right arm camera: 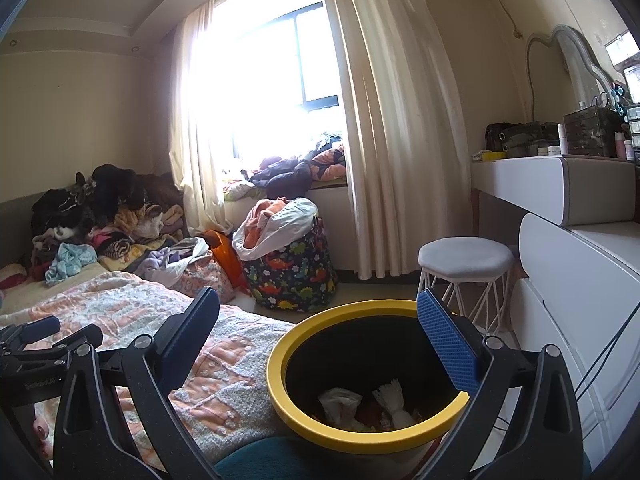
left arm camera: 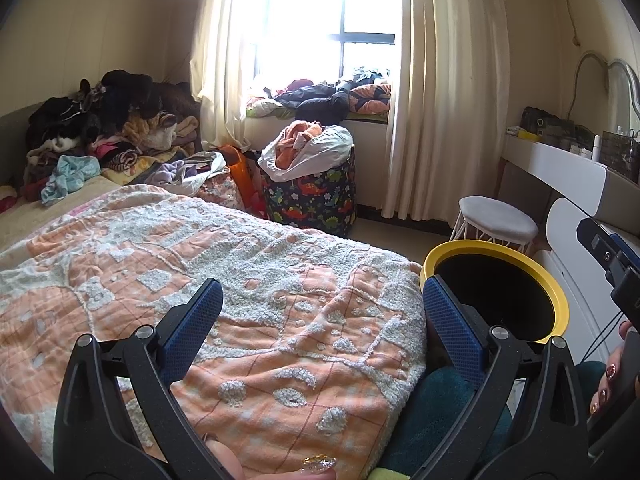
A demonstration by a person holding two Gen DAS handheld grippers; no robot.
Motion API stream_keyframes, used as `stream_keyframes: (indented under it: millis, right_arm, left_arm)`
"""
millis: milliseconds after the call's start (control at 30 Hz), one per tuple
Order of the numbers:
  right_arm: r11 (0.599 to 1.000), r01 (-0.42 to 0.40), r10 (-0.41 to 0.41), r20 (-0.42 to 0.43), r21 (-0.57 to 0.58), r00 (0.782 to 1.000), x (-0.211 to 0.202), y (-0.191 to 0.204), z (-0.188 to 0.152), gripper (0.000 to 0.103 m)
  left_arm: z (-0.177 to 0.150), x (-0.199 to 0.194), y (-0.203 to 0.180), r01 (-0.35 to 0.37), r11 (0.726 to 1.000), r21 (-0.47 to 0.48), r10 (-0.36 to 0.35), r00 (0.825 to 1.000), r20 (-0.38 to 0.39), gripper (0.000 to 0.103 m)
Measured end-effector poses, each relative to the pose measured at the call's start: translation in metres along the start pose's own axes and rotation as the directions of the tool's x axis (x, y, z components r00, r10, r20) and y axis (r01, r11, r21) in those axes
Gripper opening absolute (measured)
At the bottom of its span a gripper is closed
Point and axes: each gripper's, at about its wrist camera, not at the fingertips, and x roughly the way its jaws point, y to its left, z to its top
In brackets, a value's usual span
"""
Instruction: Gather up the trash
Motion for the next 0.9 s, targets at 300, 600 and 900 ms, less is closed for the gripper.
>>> stream_keyframes:
  millis: [300, 600, 900]
  right_arm:
    - [1.000, 0.006, -0.006, 0.004, 0.005, 1.000, 0.0006, -0.0038, 0.0014, 0.096]
    - [1.000, 0.011, -0.011, 0.003, 0.009, 1.000, -0.0001, -0.0056, 0.0008, 0.096]
    - [1.000, 0.019, -0.019, -0.004, 0.015, 1.000, 0.0009, -0.0079, -0.0006, 0.096]
  left_arm:
    - [0.0002, -0.0001, 0.0000, -0.001, 1.000, 0.000, 0.001, 1.000, 0.000, 0.092]
    - [0.0000, 0.0001, -0.0001, 0.001, 1.000, 0.000, -0.001, 1.000, 0.000, 0.092]
    - [-0.0009, 0.0003, 0.0012, 0.004, 1.000, 0.002, -0.004, 1.000, -0.006, 0.092]
